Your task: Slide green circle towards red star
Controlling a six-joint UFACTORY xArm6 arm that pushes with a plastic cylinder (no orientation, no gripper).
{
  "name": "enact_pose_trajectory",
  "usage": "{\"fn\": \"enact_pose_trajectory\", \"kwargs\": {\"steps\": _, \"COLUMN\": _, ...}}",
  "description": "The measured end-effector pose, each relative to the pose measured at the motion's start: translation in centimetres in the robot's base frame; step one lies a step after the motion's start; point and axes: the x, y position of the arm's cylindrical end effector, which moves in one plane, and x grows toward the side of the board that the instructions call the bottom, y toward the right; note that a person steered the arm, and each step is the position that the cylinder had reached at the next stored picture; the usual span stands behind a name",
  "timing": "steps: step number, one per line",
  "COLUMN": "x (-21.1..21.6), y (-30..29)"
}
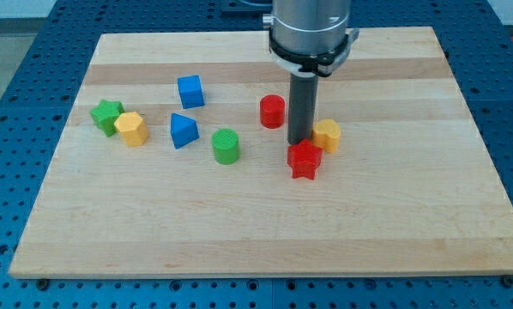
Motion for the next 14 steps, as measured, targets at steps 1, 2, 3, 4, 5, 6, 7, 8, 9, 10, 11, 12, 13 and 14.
{"fn": "enact_pose_trajectory", "kwargs": {"steps": 1, "x": 0.1, "y": -0.5}}
{"fn": "enact_pose_trajectory", "kwargs": {"steps": 2, "x": 1.4, "y": -0.9}}
{"fn": "enact_pose_trajectory", "kwargs": {"steps": 3, "x": 2.9, "y": -0.9}}
{"fn": "enact_pose_trajectory", "kwargs": {"steps": 4, "x": 2.9, "y": -2.1}}
{"fn": "enact_pose_trajectory", "kwargs": {"steps": 5, "x": 2.9, "y": -4.8}}
{"fn": "enact_pose_trajectory", "kwargs": {"steps": 6, "x": 3.4, "y": -7.4}}
{"fn": "enact_pose_trajectory", "kwargs": {"steps": 7, "x": 4.4, "y": -10.0}}
{"fn": "enact_pose_trajectory", "kwargs": {"steps": 8, "x": 4.4, "y": -13.2}}
{"fn": "enact_pose_trajectory", "kwargs": {"steps": 9, "x": 4.3, "y": -15.7}}
{"fn": "enact_pose_trajectory", "kwargs": {"steps": 10, "x": 2.3, "y": -16.4}}
{"fn": "enact_pose_trajectory", "kwargs": {"steps": 11, "x": 0.9, "y": -16.1}}
{"fn": "enact_pose_trajectory", "kwargs": {"steps": 12, "x": 1.0, "y": -15.1}}
{"fn": "enact_pose_trajectory", "kwargs": {"steps": 13, "x": 1.0, "y": -13.5}}
{"fn": "enact_pose_trajectory", "kwargs": {"steps": 14, "x": 1.0, "y": -11.7}}
